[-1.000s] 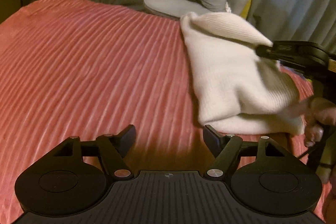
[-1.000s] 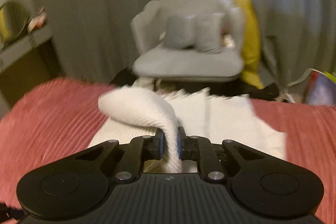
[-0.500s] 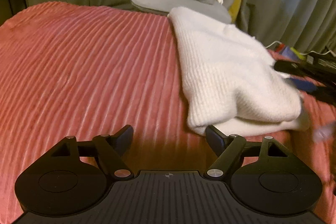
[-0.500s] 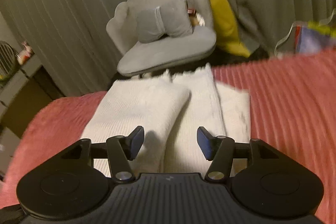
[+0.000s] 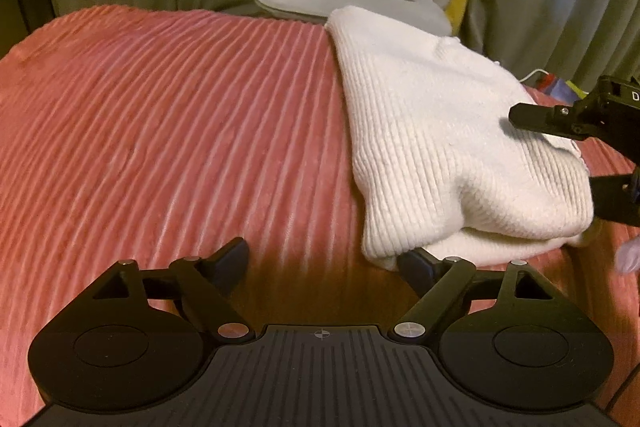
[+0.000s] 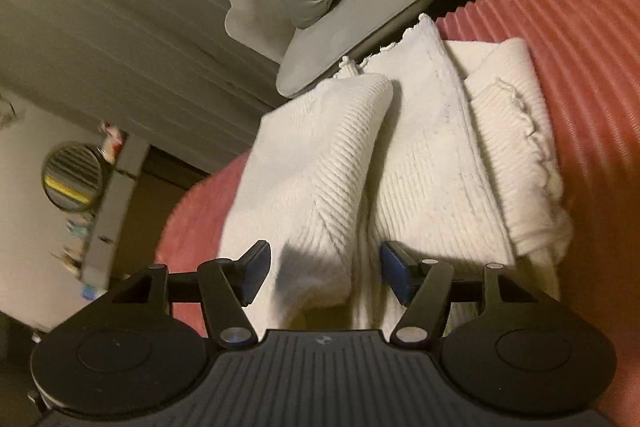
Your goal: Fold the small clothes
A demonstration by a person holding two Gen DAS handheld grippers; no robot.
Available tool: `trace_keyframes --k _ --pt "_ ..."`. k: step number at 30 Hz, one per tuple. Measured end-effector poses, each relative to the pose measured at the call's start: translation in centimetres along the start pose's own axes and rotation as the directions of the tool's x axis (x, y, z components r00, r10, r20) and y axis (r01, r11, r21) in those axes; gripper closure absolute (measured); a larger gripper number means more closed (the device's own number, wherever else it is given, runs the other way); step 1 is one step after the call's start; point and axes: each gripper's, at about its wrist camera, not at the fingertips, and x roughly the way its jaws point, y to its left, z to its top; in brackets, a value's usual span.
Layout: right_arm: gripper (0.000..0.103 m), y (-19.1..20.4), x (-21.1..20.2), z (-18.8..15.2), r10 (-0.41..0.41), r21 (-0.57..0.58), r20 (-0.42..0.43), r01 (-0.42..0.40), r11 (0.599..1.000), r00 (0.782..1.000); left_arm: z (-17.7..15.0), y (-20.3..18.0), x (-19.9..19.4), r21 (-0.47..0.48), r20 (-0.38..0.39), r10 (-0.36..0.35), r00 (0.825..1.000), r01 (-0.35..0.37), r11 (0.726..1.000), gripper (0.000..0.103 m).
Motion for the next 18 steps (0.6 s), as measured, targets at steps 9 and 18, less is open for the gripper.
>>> trace_keyframes --k 9,18 --pt "0.066 0.1 -1.5 -0.4 0.028 -0.032 0.022 -0.027 0.999 0.999 0.0 0.4 -0.3 0.001 -0.006 -0.017 1.0 0.017 1.0 0.015" --pt "0.057 -1.3 -0.6 -1.3 0.085 0.068 -0.069 -0.08 0.994 0.994 -0.1 0.5 -0.4 -0.034 -0.005 -0.017 1.0 0.017 0.999 0.015"
